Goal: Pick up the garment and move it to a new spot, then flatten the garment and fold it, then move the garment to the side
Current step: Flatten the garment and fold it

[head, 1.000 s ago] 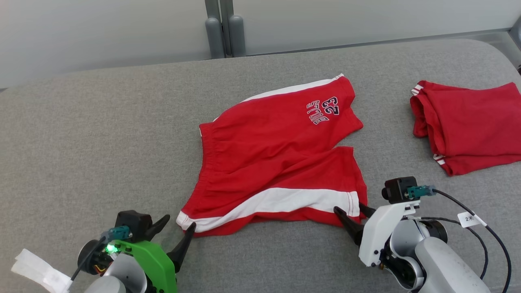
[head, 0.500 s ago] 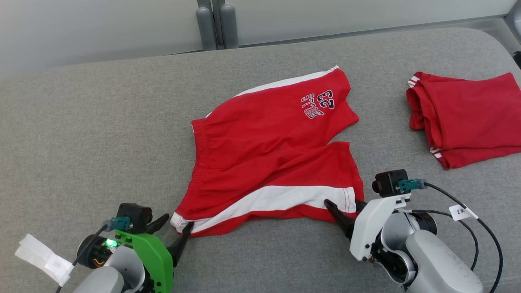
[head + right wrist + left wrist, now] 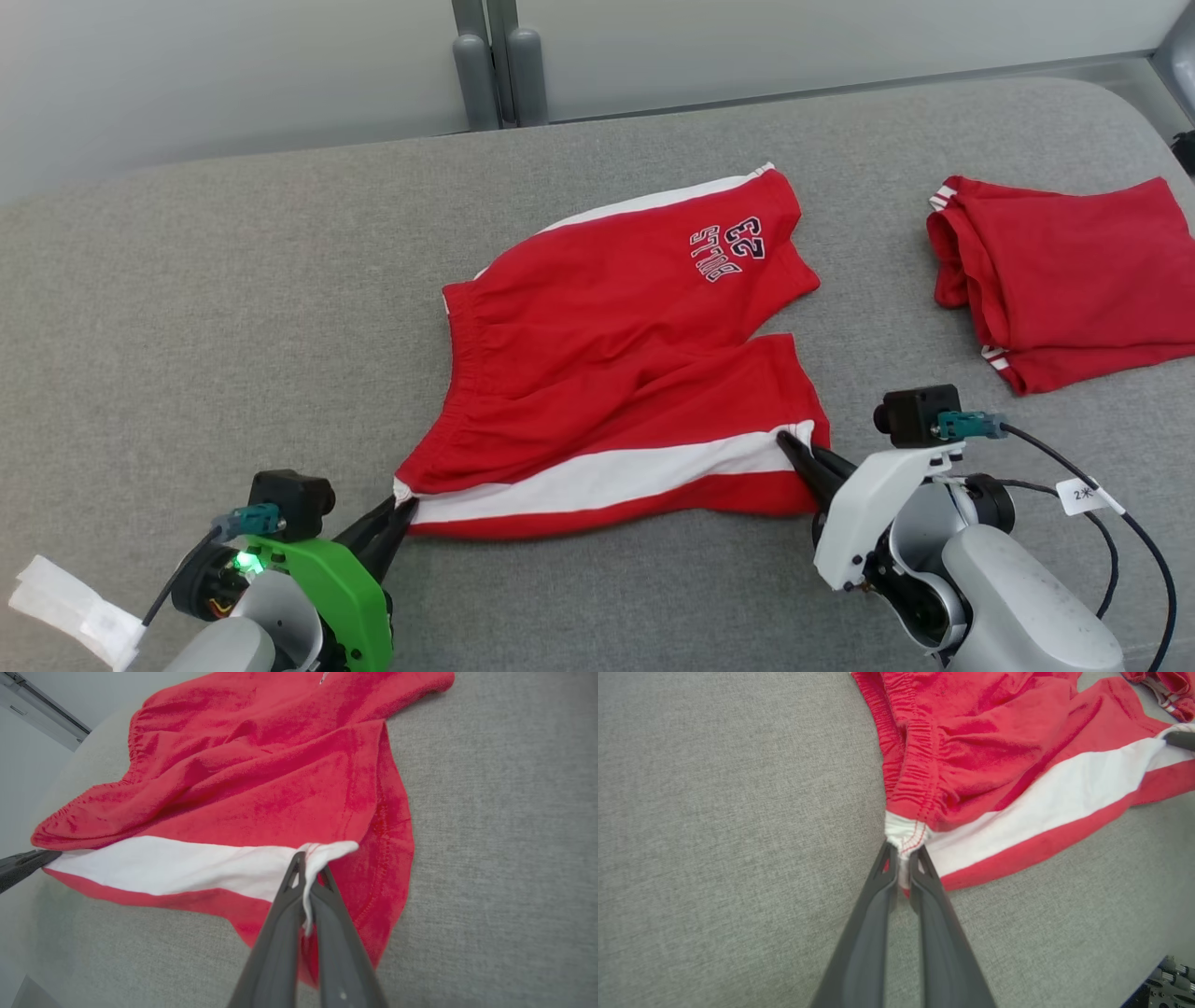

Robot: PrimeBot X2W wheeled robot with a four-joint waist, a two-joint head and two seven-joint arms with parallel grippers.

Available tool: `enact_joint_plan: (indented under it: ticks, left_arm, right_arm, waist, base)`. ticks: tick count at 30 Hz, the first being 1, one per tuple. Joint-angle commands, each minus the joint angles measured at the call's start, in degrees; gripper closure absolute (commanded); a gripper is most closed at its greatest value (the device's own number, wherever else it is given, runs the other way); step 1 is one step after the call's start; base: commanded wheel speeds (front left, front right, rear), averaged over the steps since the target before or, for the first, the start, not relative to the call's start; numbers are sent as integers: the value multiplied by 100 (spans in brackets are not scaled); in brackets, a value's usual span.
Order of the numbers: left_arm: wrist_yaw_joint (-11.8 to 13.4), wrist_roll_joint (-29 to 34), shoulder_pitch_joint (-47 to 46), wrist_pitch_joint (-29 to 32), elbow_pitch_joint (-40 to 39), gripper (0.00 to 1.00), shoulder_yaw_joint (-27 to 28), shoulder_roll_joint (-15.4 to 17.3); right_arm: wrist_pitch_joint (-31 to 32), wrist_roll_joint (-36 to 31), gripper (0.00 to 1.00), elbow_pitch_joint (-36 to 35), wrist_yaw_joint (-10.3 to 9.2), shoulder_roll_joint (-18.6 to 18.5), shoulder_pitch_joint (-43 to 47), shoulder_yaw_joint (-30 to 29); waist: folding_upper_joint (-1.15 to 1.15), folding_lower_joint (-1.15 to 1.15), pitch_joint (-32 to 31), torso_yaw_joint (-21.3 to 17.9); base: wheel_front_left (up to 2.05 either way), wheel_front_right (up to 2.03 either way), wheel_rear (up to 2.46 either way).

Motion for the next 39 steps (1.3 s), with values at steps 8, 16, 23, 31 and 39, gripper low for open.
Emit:
enact_joint_plan:
  ticks: [8,16,23,31,39]
  left_arm:
    - [48,-212,235,-227,-405,100,153,175]
    - [379,-740,-363,251,-947,100,607,86]
    - [304,-928,-1945,1222,-605,100,672,-34]
    - [143,-601,-4359,1858,731,100,528,-325]
    - [91,-22,-6497,1796,1919,100,357,-490]
  right_arm:
    - [-572,620,100,-637,-1,-330,274,71]
    - [-1359,1180,100,-1256,-2,-852,-133,76]
    - [-1773,1715,100,-1240,-2,-1127,-1471,386]
    - [-1857,1934,100,-422,-1,-1381,-3896,1071]
    - [-2099,2243,100,448,-2,-1228,-6142,1478]
  waist:
    - [0,0,-194,-14]
    - [0,0,59,-43]
    - [0,0,682,-59]
    - [0,0,1644,-6]
    - [0,0,2226,-72]
  base:
    - [0,0,0]
    - [0,0,0]
    - [0,0,0]
    - [0,0,0]
    - [0,0,0]
